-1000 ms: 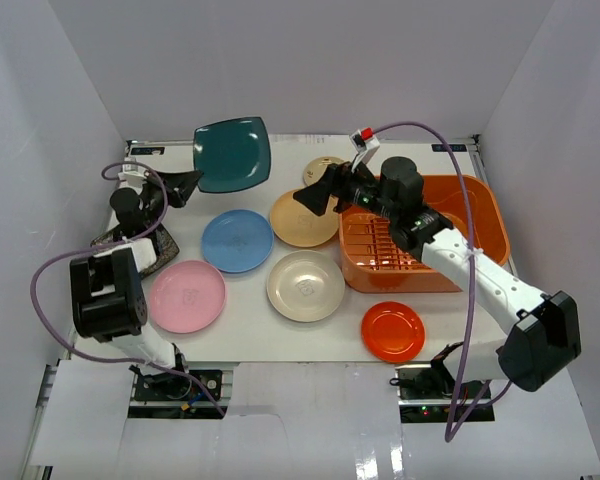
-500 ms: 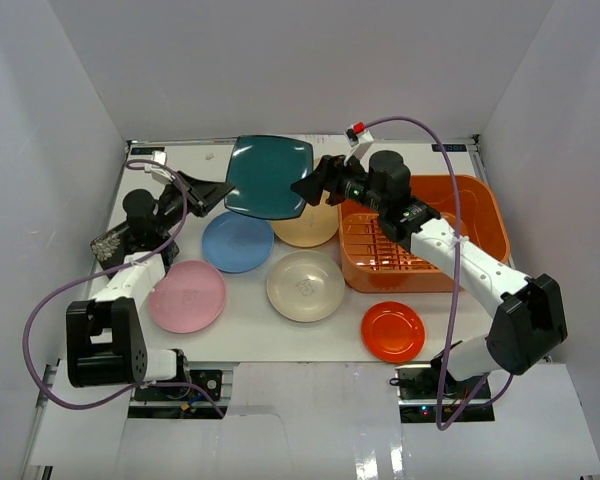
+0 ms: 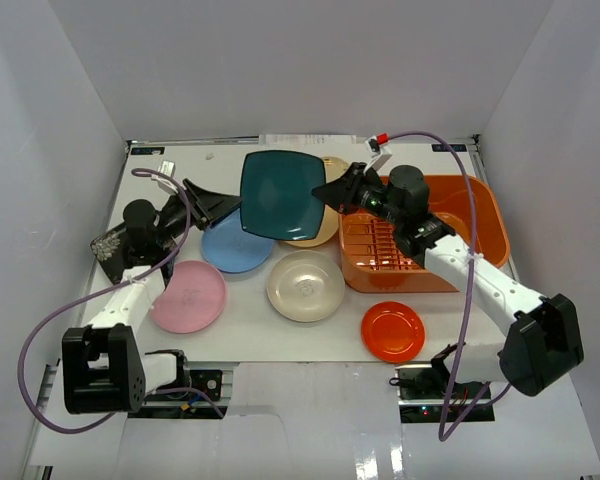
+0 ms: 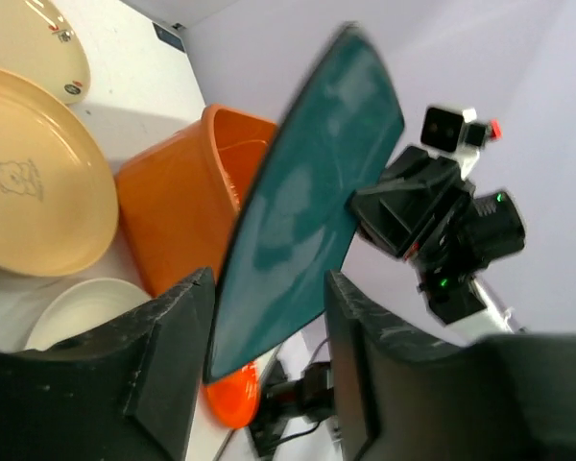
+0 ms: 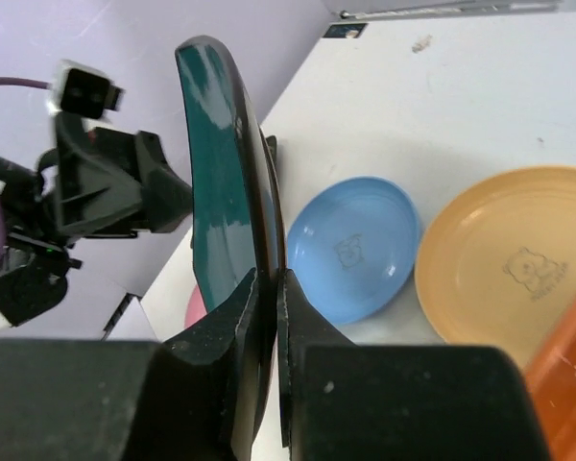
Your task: Place the plates into the plastic bin on the countertop
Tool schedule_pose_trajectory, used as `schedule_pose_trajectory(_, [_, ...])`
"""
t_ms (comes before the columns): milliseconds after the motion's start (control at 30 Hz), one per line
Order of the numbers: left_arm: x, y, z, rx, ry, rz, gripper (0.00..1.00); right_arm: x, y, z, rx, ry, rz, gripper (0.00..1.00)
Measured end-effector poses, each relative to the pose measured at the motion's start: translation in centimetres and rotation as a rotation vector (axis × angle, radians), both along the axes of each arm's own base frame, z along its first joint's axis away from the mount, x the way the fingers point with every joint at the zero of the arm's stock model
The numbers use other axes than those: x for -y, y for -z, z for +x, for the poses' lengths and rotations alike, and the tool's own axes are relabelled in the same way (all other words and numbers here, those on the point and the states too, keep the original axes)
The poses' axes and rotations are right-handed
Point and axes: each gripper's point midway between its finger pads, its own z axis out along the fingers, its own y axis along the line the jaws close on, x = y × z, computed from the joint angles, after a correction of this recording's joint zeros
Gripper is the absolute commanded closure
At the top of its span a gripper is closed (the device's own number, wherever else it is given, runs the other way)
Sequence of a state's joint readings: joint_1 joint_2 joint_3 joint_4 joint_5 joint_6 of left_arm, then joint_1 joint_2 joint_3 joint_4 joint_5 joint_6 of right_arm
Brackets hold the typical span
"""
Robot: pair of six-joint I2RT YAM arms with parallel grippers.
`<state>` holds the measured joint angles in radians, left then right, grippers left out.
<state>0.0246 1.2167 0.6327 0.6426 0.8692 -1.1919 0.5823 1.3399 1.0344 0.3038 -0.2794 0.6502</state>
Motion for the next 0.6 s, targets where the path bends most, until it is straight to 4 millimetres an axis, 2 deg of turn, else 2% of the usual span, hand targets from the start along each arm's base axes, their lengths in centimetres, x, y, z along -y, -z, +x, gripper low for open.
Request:
schedule_pose_trajectory(33, [0.1,-0.2,-0.3,0.009,0.008,0.006,0.28,0.6,0.0,-0.2,0.007,0.005,-0.005,0.92])
schedule_pose_trajectory(67, [0.1,-0.5,-0.7,0.027,0.014,0.017,0.24,1.3,0.2,-0.2,0.002,0.012,-0.009,0.92])
schedule_pose_trajectory(233, [0.5,-1.7,-2.6,0.096,0.045,0.072,0.1,6.3,2.5,2.0,-0.067,0.115,-0.027,0.92])
schedule_pose_trajectory(333, [1.5,-1.7,-3.7,0.119,0.086,0.11,0.02,9.5,2.9,2.9,-0.104,0.177,-0.013,0.92])
schedule_pose_trajectory(500, [4.0,-0.3,-5.8,0.113,0.199,0.181,0.02,15.9,1.7,3.3,-0.115,0.286,0.03,0.92])
schedule_pose_trajectory(600, [6.6,0.6,-7.6,0.129,0.287,0.265,0.02,20.4,1.0,3.1,-0.11,0.374,0.028,0.92])
